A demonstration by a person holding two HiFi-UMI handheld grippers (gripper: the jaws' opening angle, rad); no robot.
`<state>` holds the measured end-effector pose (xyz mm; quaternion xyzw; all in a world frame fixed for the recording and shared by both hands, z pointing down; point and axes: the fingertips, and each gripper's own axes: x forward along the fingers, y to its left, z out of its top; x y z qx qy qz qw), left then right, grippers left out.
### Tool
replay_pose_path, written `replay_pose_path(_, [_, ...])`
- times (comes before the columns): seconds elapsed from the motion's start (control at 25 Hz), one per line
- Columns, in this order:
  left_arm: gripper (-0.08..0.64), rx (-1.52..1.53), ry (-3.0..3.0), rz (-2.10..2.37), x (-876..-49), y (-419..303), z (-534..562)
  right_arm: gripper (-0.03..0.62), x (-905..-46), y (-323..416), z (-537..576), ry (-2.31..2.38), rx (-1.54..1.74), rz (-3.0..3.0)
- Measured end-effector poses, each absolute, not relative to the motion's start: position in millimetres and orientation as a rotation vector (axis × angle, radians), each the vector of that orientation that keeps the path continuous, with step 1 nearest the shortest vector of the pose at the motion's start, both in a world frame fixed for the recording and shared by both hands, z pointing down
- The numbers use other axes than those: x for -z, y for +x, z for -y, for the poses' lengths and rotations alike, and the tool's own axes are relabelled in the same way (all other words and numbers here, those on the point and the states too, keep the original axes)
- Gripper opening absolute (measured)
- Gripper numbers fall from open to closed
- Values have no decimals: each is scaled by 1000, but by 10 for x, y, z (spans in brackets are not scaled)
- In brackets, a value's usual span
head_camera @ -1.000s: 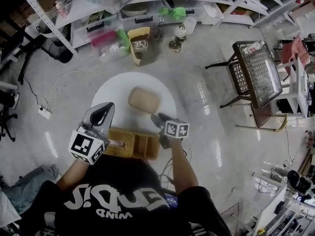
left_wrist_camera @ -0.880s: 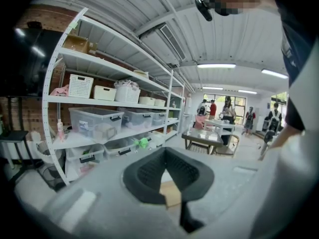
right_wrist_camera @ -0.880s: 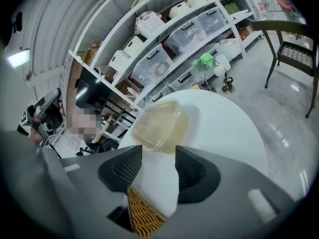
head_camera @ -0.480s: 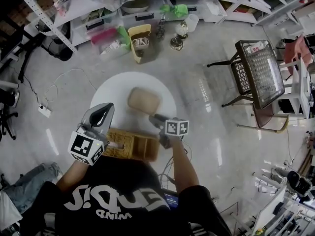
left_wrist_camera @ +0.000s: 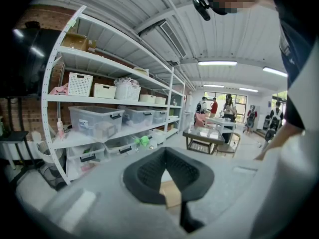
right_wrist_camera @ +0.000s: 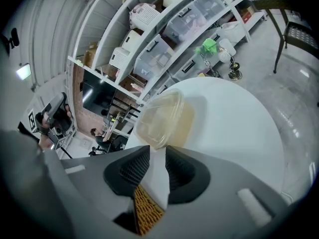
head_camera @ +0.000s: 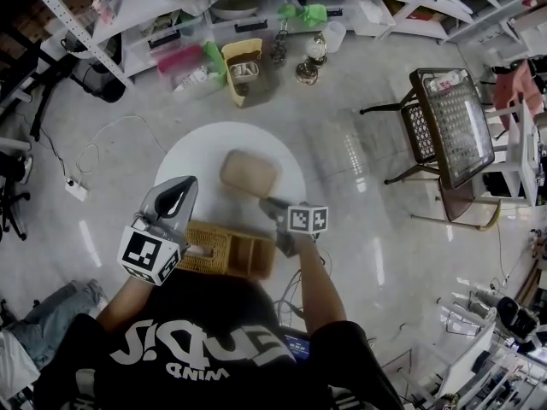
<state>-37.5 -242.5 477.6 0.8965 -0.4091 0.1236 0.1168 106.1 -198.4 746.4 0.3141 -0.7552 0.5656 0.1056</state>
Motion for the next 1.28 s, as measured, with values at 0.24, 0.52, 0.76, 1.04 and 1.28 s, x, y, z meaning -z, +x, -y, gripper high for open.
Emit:
replay_pose_path(0.24, [2,-351,2632,1191,-4741,-357,2411,87,-7408,1079,1961,927,-1670,2223])
replay_pose_path(0.52, [2,-344,2644,1186,-4712,-332,2365,55,-7295,1164,1970,980,-1645,2258])
replay_pose_path(0.76, [2,-330,2656,1185,-4674,-340,2301,3,-7195,1224,1939,1025,-1565,2283])
replay_pose_path(1.04, [2,-313,2667,1194,-4580,-396,2231,2,-6912,1170,1971,1042,-1490,2386])
replay_pose_path(1.28, [2,-292,2676,1206,-4506,-479,2143,2,-6610,1133,2004,1081,-1350,2465])
